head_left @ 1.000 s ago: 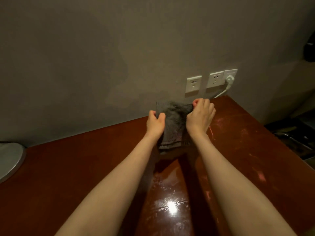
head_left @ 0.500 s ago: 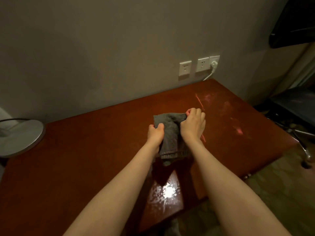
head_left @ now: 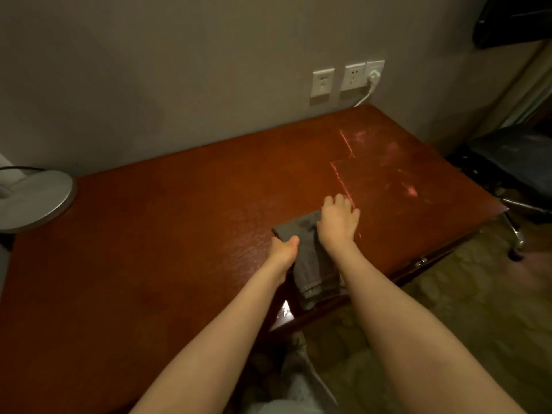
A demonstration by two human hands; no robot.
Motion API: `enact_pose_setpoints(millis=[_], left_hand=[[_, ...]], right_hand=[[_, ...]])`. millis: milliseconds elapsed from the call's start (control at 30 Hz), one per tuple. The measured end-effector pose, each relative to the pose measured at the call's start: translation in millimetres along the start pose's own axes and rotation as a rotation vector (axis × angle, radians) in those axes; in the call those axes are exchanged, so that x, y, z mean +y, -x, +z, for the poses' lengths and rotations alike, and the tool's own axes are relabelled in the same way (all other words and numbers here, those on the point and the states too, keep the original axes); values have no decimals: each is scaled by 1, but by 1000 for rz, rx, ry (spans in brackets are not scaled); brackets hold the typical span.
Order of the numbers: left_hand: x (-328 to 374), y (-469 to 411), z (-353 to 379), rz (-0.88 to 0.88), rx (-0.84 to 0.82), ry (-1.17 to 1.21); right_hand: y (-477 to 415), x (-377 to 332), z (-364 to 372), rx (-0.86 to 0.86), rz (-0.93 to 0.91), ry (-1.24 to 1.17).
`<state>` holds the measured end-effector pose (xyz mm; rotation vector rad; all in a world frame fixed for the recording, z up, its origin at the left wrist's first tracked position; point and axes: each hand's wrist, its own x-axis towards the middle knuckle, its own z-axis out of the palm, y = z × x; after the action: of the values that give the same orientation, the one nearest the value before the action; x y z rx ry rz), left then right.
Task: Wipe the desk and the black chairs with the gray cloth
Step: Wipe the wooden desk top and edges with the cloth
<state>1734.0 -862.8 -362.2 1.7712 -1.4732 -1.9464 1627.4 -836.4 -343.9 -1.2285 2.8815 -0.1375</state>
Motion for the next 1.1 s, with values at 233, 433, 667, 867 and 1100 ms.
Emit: enact_pose_setpoints(millis=[233, 433, 667, 867, 1100], left_hand=[[-22, -4, -12, 128, 275, -516], [-38, -17, -7, 518, 223, -982], [-57, -31, 32, 408, 112, -1073], [-49, -35, 95, 363, 248, -1061], [-39, -36, 157, 307, 371, -1029]], right_hand=[[31, -2, 49, -252, -239, -177], [55, 9, 91, -319, -369, -162], [39, 43, 97, -297, -431, -164], [13, 95, 94, -317, -488, -187], [-13, 148, 93, -304, -578, -219]])
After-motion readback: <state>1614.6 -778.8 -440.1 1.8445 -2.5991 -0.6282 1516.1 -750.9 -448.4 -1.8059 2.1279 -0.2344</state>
